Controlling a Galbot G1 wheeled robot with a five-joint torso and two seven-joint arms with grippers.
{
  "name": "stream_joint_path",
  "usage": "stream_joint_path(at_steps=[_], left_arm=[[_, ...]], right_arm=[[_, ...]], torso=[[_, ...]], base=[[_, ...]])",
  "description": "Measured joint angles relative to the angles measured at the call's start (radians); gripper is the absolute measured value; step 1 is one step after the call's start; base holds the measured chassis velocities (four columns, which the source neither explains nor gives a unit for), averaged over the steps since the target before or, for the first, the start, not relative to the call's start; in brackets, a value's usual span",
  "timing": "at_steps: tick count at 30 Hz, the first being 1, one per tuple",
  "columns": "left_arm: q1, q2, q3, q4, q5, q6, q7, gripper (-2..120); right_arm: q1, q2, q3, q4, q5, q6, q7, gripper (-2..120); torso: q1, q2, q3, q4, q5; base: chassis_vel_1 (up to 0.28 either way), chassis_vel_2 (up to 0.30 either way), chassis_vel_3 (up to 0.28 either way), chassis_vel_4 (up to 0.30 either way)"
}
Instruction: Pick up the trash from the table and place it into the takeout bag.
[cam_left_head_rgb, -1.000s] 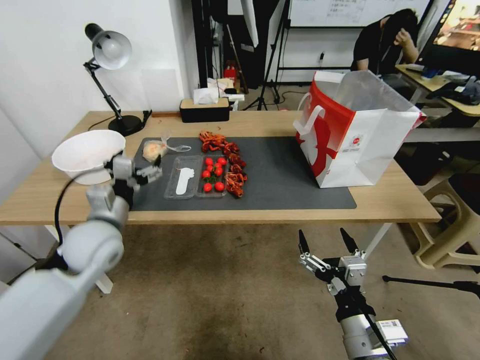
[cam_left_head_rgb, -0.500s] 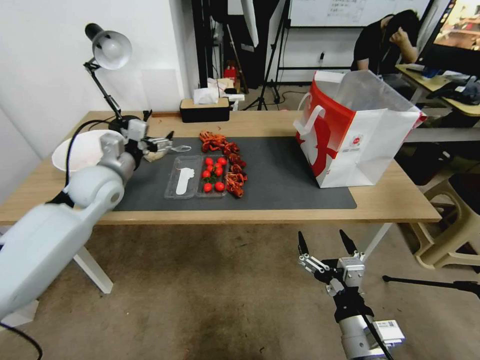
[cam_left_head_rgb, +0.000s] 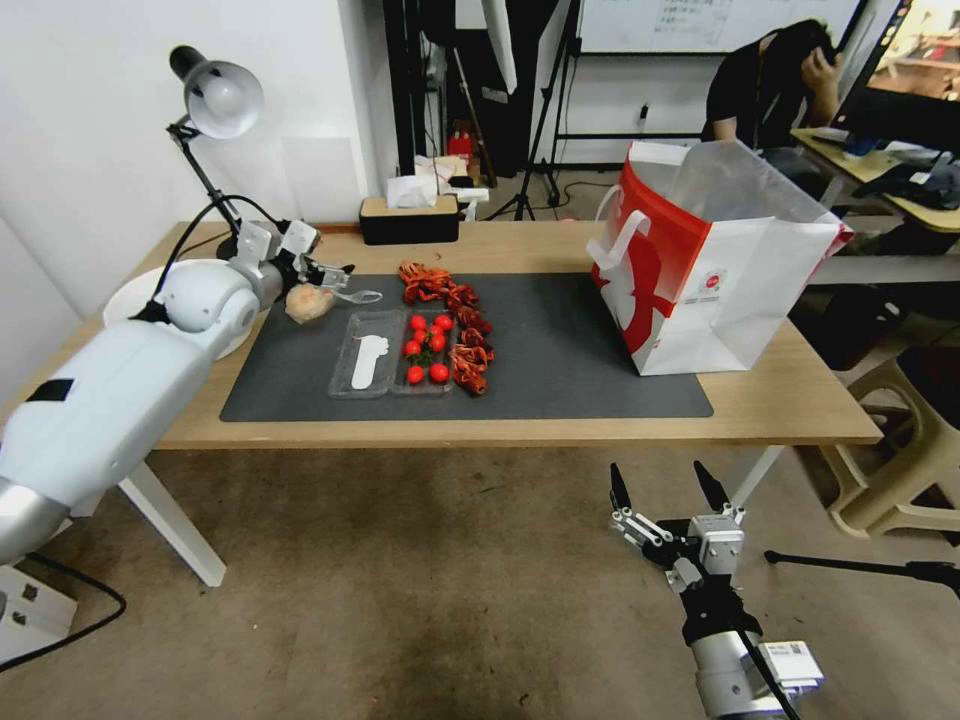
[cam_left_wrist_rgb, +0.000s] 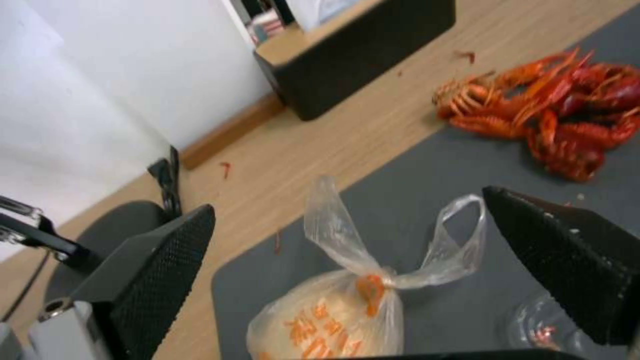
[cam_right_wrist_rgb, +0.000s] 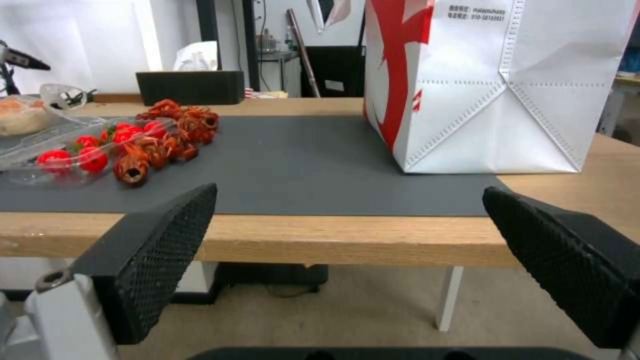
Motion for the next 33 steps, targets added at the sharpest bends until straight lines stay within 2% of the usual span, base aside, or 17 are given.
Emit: stream_joint_path(at_steps=[4,9,33], left_arm=[[-0.009,-0.009,0.003,0.027,0.019,0.035,0.047,100],[-0.015,-0.013,0.017,0.064,0.059,0.068,0.078,100],[-0.059,-0.056,0.078,0.215,0.121,0.077,0.094,100]], right_arm=[[0.0,0.0,0.0,-0.002,0.0,0.001,0.001,100],[0.0,-0.003,0.002,-0.004,0.001,0.002,0.001,100],[0.0,-0.001,0.0,-0.01,0.0,0.006,0.001,100]], torso=[[0.0,0.0,0.0,0.0,0.0001],[0.0,0.0,0.0,0.0001,-0.0003],[0.0,0.0,0.0,0.0,0.0]], base=[[0.0,0.0,0.0,0.0],[0.0,0.0,0.0,0.0],[0.0,0.0,0.0,0.0]])
